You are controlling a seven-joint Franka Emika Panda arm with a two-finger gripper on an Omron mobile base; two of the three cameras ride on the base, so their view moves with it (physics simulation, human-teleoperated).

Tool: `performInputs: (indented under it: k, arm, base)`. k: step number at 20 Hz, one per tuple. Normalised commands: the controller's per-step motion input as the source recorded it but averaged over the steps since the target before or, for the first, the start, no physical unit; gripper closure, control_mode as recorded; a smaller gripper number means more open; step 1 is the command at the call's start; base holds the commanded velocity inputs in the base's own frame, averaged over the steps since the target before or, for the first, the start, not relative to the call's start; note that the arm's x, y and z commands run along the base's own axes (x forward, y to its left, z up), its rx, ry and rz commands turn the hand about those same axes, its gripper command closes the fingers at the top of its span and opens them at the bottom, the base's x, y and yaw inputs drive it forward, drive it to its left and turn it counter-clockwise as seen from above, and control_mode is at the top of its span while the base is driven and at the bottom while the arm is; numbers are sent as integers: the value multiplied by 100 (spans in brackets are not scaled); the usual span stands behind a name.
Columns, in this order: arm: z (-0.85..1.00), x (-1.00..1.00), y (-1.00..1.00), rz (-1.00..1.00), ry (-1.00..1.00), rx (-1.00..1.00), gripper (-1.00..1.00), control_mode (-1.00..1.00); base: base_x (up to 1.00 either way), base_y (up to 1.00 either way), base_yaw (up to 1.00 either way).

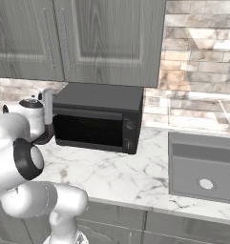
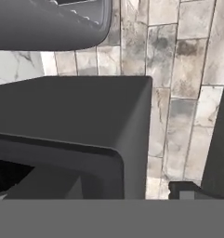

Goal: Pull the toaster oven rack outwards. Pick up the baguette from the plate and place it on the toaster oven rack. Close the toaster oven door fully and set the temperature to the lowest setting.

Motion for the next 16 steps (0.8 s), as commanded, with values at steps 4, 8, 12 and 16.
performInputs:
  k: [4, 8, 12, 16]
  arm:
    - [13, 41, 67, 0, 0, -1, -100, -100]
    - [21, 1, 86, 0, 2, 0, -100, -100]
    - [46, -8, 93, 0, 7, 0, -100, -100]
    - [50, -4, 93, 0, 11, 0, -100, -100]
  base:
    - [0, 0, 0]
    - [0, 0, 0]
    - [0, 0, 0]
    - [0, 0, 0]
